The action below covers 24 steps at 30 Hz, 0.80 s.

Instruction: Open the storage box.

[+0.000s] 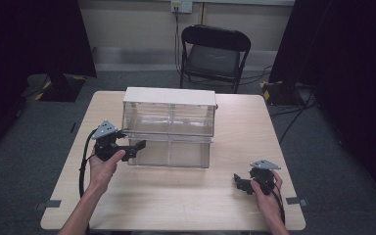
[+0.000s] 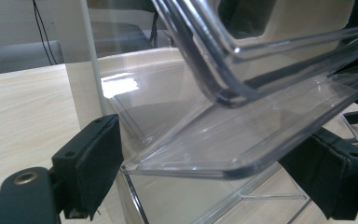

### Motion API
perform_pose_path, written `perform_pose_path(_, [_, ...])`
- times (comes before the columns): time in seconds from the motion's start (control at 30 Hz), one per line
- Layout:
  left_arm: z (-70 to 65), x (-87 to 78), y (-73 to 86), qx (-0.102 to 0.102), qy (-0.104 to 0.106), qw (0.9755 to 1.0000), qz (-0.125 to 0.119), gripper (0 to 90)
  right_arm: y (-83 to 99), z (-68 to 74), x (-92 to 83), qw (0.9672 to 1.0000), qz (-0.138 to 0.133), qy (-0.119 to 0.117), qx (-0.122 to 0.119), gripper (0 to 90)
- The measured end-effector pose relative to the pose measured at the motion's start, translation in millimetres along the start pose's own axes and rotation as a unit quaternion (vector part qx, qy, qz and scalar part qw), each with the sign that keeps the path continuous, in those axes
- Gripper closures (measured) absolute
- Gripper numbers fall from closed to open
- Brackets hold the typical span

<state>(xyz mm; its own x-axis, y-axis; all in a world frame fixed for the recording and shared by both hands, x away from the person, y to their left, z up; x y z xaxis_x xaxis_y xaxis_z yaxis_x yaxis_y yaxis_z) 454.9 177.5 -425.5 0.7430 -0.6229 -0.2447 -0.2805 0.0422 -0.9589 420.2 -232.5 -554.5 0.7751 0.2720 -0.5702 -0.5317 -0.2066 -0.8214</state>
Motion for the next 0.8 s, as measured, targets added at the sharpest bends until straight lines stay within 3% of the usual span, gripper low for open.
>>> perform_pose_path(0.8, [-0.2,-2.6,-1.3,-0.005,0.006,1.0,-0.004,15.6,0.0,0.0,0.0,1.0,0.0,0.0,0.0,11.7])
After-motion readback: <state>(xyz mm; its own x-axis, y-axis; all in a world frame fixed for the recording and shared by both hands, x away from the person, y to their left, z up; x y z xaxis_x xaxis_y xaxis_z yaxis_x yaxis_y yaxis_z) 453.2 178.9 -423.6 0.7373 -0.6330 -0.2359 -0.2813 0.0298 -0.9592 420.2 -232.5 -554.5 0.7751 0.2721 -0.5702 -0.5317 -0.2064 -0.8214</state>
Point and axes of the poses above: each handheld gripper's, and its own axes: x roughly forward along the jaws, y roughly out of its underside, z roughly to its left, the point moved 8 cm from there along x, roughly forward along the jaws, and after that the axes turned 8 degrees about -z, right-handed, at the moved point
